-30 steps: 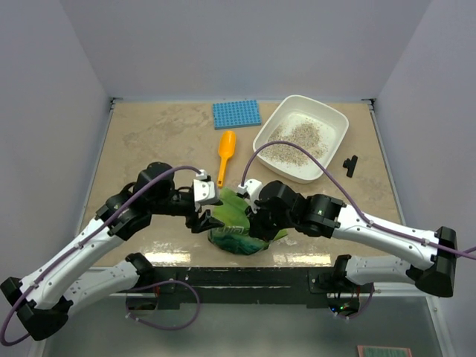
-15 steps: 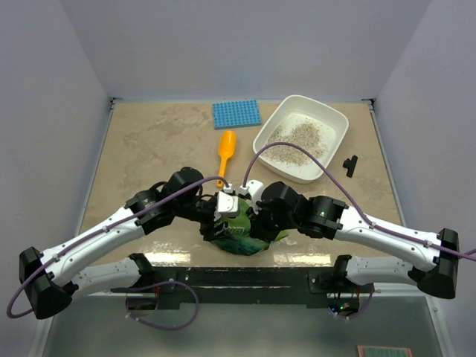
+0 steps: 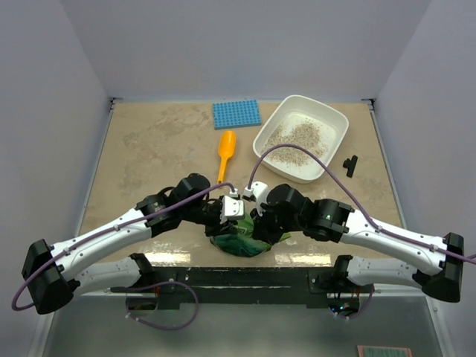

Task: Fill the litter box with clean litter

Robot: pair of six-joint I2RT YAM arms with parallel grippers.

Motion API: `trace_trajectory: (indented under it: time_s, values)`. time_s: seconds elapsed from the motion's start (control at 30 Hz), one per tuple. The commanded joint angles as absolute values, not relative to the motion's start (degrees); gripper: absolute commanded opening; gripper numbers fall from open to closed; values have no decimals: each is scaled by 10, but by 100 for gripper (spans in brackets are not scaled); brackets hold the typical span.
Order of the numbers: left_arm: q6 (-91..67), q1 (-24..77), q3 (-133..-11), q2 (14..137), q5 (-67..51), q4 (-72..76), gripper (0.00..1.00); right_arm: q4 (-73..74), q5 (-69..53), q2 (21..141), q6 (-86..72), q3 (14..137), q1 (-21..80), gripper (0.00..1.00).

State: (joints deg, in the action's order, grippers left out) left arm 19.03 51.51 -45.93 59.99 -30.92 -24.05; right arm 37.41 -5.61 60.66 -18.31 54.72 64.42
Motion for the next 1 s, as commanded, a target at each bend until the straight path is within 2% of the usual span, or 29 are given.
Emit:
trace_trajectory:
  time_s: [0.0, 0.03, 0.13, 0.17, 0.2, 0.3, 0.4, 0.47, 0.7, 0.77, 0.8, 0.9, 0.97]
  values:
    - [192, 518, -431, 618, -244, -200, 7, 352, -87, 577, -195, 547, 644, 0]
    - [192, 518, -422, 618, -240, -195, 0, 352, -87, 577, -195, 544, 644, 0]
    - [192, 517, -410, 611, -220, -185, 0, 352, -77, 571, -193, 541, 644, 0]
    - [194, 517, -411, 607, -212, -192, 0, 352, -69, 570, -196, 542, 643, 3]
    - [198, 517, -413, 601, -193, -198, 0, 353, -60, 567, -196, 546, 644, 16]
    - [221, 515, -428, 573, -151, -228, 0, 356, -26, 564, -193, 563, 644, 32]
    - [241, 502, -434, 543, -129, -249, 0, 356, 10, 564, -187, 591, 644, 43]
    - [250, 480, -437, 525, -133, -250, 0, 356, 57, 567, -179, 612, 643, 46]
    - [333, 418, -484, 528, -178, -264, 0, 315, 179, 568, -91, 670, 642, 73]
    - [358, 403, -511, 547, -186, -275, 0, 291, 176, 561, -53, 671, 642, 76]
    - [390, 402, -521, 555, -200, -282, 0, 283, 159, 556, -6, 668, 643, 84]
    - [439, 401, -560, 593, -224, -292, 0, 246, 163, 532, 70, 651, 641, 95]
    - [462, 394, -591, 626, -238, -294, 0, 232, 172, 519, 102, 643, 639, 98]
